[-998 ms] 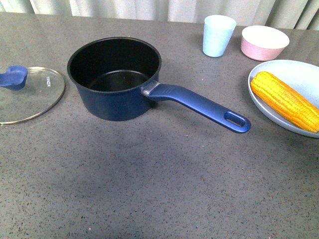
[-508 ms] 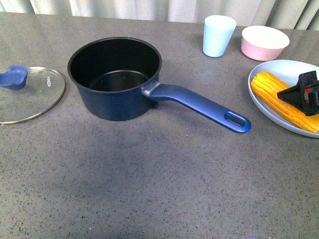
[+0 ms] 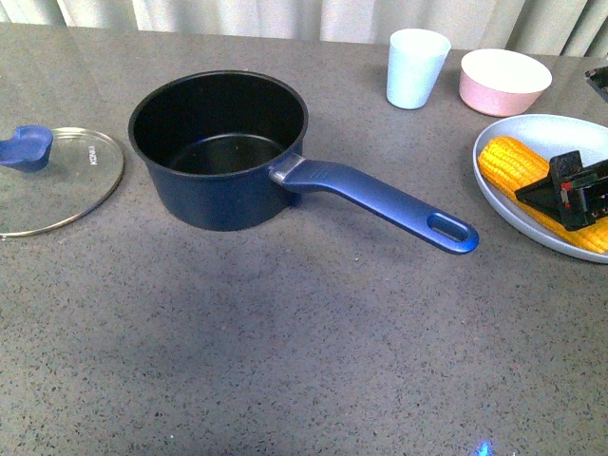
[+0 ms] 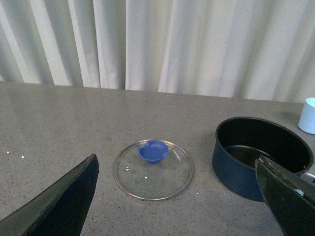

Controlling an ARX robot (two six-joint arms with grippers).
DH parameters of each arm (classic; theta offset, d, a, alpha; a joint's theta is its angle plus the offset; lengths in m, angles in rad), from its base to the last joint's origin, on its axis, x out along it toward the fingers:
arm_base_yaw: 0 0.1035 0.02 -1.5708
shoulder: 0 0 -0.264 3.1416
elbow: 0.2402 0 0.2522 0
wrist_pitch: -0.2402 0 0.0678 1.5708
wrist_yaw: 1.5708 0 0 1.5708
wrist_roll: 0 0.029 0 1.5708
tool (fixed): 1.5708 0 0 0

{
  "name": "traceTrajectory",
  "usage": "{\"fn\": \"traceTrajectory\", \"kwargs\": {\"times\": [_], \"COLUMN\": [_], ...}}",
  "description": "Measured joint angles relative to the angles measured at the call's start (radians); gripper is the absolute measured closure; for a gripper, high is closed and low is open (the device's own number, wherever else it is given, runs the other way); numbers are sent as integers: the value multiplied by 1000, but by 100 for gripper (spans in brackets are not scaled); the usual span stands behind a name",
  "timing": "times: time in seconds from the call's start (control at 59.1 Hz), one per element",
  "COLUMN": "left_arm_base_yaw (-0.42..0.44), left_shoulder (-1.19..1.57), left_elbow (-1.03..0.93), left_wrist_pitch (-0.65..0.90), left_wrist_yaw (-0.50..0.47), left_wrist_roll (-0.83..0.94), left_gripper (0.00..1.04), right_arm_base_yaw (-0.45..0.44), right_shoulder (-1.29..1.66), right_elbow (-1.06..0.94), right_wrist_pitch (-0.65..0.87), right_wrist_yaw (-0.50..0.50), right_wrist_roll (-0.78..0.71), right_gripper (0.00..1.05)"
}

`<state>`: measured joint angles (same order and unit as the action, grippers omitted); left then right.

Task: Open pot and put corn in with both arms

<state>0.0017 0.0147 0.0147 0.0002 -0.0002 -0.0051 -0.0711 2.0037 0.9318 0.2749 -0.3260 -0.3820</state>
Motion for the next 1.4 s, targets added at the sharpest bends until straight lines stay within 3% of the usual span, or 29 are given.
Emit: {"fn": "traceTrajectory", "kwargs": {"times": [0.186, 0.406, 0.575, 0.778, 1.066, 1.404], "left_arm_base_yaw": [0, 0, 0, 0, 0, 0], "left_shoulder": [0, 0, 0, 0, 0, 0], "left_elbow": [0, 0, 0, 0, 0, 0], "left_wrist_pitch": [0, 0, 0, 0, 0, 0], "left_wrist_yaw": [0, 0, 0, 0, 0, 0], "left_wrist_roll": [0, 0, 0, 0, 0, 0], "left_gripper": [9, 9, 9, 9, 9, 9], "right_arm_base_yaw": [-11, -38, -39, 130, 401, 590], "right_shoulder": [6, -24, -139, -240, -113, 123], "right_elbow": [0, -2, -11, 15, 240, 540], "right_wrist_pitch": [5, 5, -2, -13, -69, -200], "right_wrist_yaw": [-16, -66, -142, -167, -96, 19], "right_wrist_roll": [6, 37, 109, 192, 277, 289], "right_gripper": [53, 76, 82, 84, 85, 87]}}
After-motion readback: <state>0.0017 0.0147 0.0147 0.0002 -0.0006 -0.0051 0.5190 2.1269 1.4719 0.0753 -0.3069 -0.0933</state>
